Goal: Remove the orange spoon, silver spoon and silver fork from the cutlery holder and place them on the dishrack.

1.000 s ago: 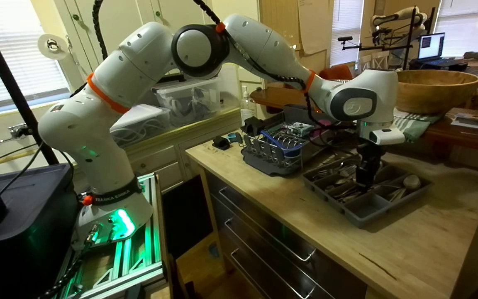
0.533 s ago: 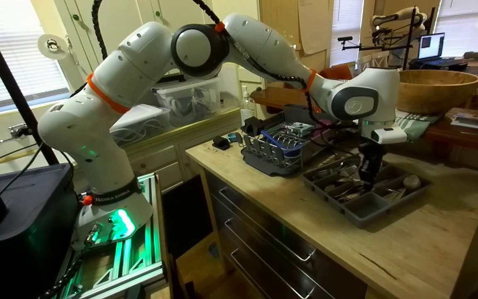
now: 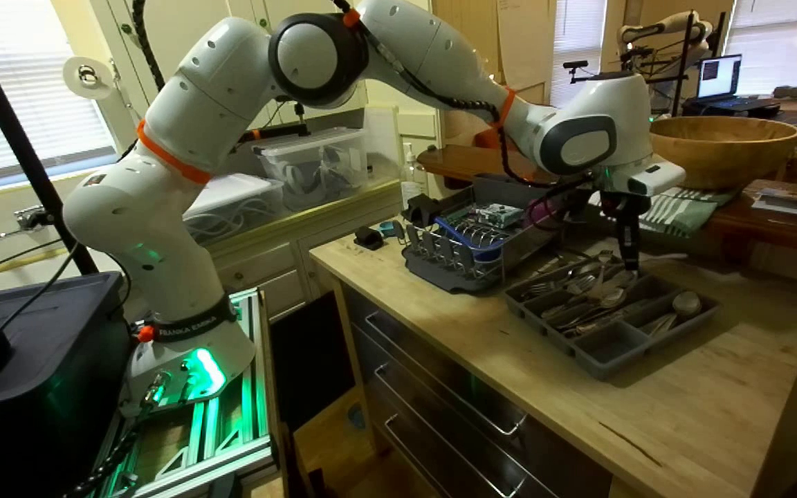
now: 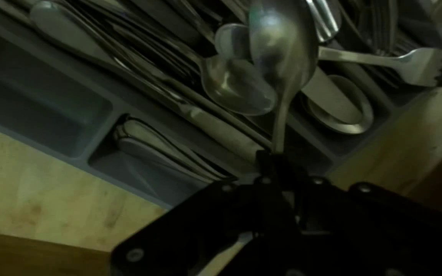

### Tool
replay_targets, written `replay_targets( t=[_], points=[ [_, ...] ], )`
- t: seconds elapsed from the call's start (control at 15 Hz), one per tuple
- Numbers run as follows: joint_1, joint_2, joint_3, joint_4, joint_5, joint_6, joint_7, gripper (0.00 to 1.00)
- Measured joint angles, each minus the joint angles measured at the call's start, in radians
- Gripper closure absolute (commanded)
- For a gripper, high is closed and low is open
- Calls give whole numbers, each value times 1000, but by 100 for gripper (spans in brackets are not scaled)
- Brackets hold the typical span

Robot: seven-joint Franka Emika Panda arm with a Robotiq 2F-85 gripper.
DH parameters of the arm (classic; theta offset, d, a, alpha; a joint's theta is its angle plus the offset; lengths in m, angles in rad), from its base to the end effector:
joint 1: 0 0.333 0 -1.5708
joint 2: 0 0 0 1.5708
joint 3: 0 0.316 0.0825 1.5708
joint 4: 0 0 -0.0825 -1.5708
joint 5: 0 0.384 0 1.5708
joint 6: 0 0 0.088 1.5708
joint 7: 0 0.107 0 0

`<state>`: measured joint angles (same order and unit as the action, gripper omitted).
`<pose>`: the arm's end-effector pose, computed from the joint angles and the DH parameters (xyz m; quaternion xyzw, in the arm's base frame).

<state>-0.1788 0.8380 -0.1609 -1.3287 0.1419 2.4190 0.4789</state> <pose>0.7330 -0.2248 0.2596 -0.9043 0.4062 -0.1312 0.0069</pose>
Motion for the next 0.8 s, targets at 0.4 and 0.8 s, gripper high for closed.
replay_targets(
  t=[0.4,0.8],
  points=[
    [-10,-186,104,-189,31,147,-318,97],
    [-10,-338,223,-332,37,205,-607,97]
  ],
)
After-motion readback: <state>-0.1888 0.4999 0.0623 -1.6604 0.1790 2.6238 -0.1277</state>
